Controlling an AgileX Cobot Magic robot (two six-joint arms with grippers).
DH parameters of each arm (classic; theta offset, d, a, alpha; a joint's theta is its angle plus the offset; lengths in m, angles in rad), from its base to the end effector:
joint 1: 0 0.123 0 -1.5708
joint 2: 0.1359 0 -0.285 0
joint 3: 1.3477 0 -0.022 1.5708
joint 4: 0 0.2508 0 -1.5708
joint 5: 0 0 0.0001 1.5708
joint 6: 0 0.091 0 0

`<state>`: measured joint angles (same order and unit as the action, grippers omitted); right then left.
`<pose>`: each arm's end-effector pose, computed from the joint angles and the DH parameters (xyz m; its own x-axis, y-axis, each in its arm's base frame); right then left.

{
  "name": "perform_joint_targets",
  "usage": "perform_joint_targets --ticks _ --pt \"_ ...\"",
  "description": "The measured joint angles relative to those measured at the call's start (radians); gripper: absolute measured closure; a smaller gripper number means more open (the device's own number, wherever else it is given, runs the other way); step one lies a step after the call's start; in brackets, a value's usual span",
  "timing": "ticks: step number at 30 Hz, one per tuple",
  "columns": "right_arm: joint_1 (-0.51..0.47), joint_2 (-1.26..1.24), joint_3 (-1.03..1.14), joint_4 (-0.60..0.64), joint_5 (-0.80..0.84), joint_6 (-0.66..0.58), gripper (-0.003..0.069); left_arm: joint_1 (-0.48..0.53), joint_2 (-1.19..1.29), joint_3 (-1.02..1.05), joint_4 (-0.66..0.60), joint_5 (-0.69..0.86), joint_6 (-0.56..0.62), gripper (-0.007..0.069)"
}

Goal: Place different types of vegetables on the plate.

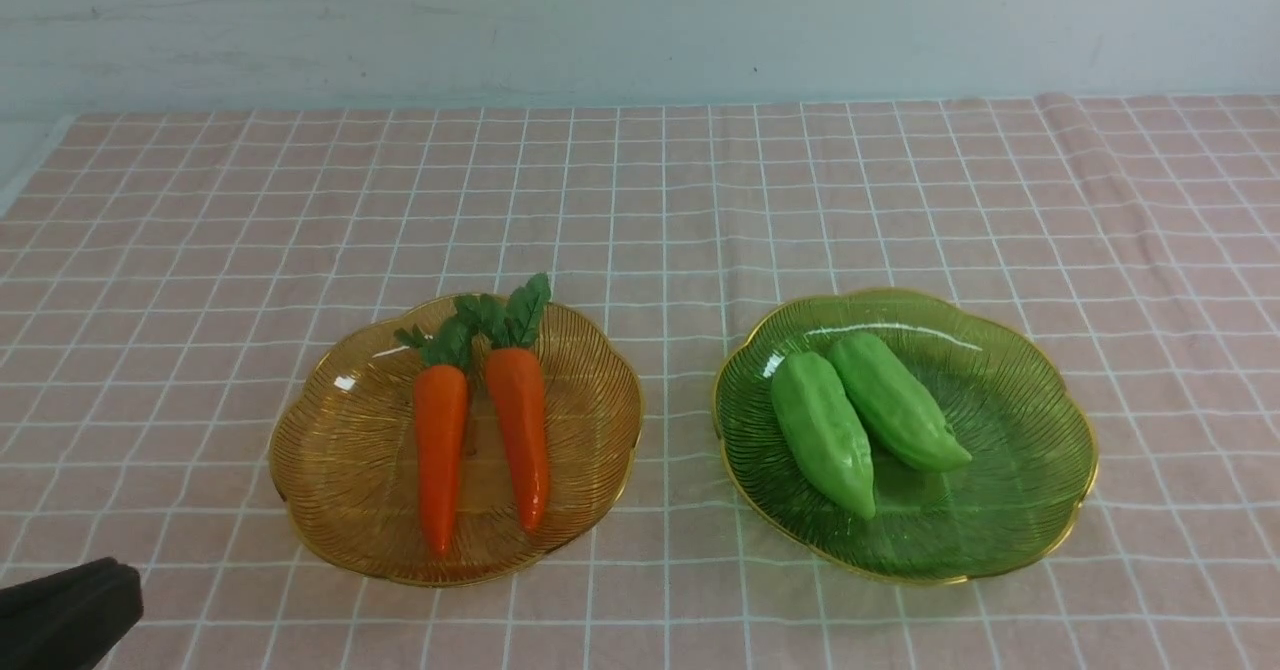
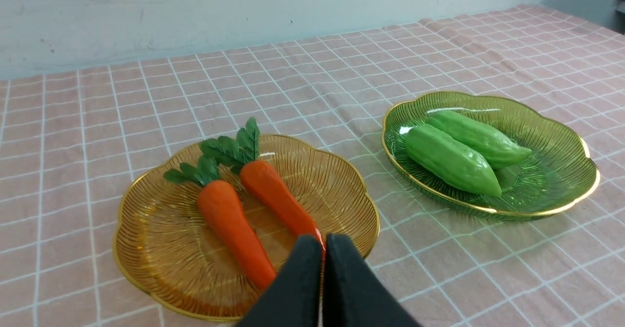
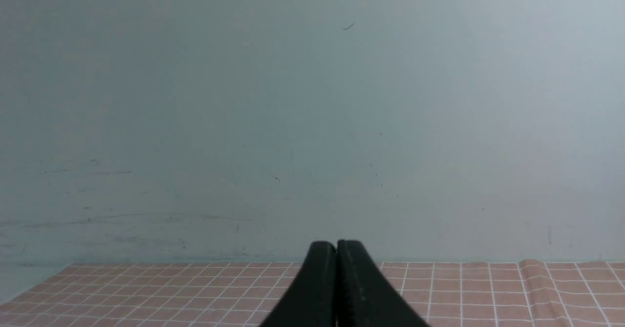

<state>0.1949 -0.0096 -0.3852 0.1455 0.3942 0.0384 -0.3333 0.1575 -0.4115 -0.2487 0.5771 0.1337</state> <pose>0.0184 0.0088 0.3029 0.0457 0.1841 -0.9818 -0.2595 0.9513 0.1663 0.0377 -0.0260 0.2902 -0.2412 0.0039 -0.9705 0.4309 0.8964 -0.1035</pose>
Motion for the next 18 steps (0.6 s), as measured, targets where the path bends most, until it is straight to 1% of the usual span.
perform_joint_targets --ticks 9,18 --pt "0.000 0.000 0.000 0.000 -0.001 0.000 0.0674 0.000 -0.001 0.001 0.001 0.000 -0.001 0.0628" --pt "0.000 0.000 0.000 0.000 -0.001 0.000 0.0674 0.000 -0.001 0.001 0.029 -0.018 0.036 0.0628"
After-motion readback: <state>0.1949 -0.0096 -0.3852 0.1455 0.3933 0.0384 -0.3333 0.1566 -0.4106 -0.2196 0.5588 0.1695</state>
